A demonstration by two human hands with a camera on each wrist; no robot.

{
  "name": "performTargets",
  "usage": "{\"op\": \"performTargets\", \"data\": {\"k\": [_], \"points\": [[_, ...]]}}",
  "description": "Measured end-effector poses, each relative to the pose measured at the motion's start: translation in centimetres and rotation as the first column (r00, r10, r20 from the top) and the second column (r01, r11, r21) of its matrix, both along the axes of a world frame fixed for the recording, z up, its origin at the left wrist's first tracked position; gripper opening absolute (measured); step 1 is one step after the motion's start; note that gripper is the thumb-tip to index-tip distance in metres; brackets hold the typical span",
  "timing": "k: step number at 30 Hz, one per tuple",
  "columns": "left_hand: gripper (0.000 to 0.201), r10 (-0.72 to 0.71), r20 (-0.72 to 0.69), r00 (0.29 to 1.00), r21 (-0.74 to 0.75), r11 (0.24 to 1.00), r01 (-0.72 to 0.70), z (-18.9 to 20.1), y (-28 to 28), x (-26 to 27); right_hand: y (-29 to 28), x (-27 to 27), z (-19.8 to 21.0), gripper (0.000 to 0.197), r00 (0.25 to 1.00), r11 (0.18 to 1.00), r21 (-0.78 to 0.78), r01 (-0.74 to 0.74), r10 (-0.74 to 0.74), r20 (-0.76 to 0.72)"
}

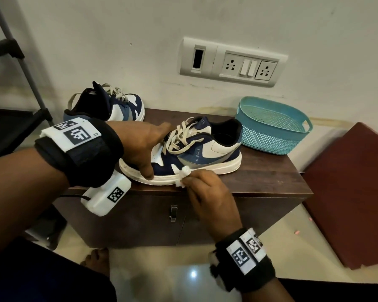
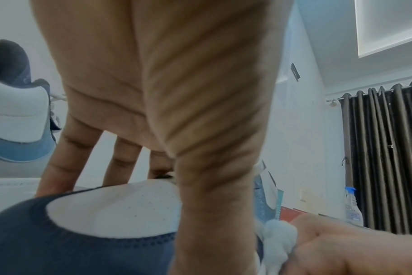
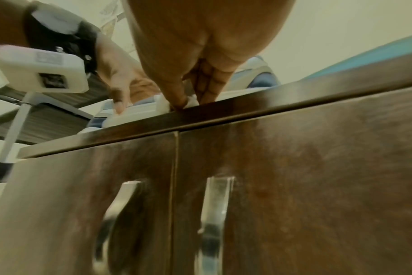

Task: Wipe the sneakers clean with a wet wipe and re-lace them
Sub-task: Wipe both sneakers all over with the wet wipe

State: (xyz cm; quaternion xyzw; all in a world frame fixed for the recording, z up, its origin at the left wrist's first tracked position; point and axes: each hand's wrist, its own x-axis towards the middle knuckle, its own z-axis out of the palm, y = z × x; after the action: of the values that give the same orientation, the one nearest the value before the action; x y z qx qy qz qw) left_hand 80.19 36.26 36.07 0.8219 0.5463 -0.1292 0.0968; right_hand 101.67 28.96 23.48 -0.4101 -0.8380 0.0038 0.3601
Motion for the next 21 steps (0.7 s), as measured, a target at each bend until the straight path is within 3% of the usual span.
{"op": "performTargets", "data": {"k": [4, 6, 11, 13, 16, 18, 21], "points": [[0.102, 0.01, 0.032, 0.999, -0.012, 1.0, -0.01, -0.1, -0.1, 0.0, 1.5, 3.6, 0.6, 0.018, 0.959, 0.965, 0.007, 0.261, -0.258, -0.12], [0.102, 0.003, 0.039, 0.999, -0.007, 1.0, -0.003, -0.1, -0.1, 0.1, 1.6, 3.4, 0.7, 0.018, 0.944, 0.952, 0.012, 0.307, -0.303, -0.134], [0.102, -0.014, 0.021, 1.0, -0.005, 1.0, 0.014, 0.2, -0.1, 0.2, 0.1, -0.4, 0.5, 0.015, 1.0, 1.0, 0.024, 0.005, -0.004, -0.013], [0.102, -0.02, 0.021, 1.0, -0.012, 1.0, 0.021, 0.2, -0.1, 0.1, 0.4, 0.4, 0.8, 0.016, 0.999, 0.999, 0.036, -0.018, 0.017, 0.027], [0.102, -0.02, 0.029, 0.999, -0.011, 1.0, 0.02, 0.0, -0.1, 0.0, 1.8, 3.4, 1.3, 0.015, 0.98, 0.988, 0.022, 0.152, -0.148, -0.132], [0.103, -0.013, 0.048, 0.999, -0.015, 1.0, 0.013, 0.0, 0.0, -0.1, 2.6, 5.3, 1.7, 0.015, 0.922, 0.967, -0.017, 0.254, -0.247, -0.299], [0.104, -0.016, 0.06, 0.998, -0.031, 0.999, 0.018, 0.4, -0.1, -0.3, 2.8, 6.2, 1.9, 0.019, 0.802, 0.961, -0.126, 0.245, -0.274, -0.531]]}}
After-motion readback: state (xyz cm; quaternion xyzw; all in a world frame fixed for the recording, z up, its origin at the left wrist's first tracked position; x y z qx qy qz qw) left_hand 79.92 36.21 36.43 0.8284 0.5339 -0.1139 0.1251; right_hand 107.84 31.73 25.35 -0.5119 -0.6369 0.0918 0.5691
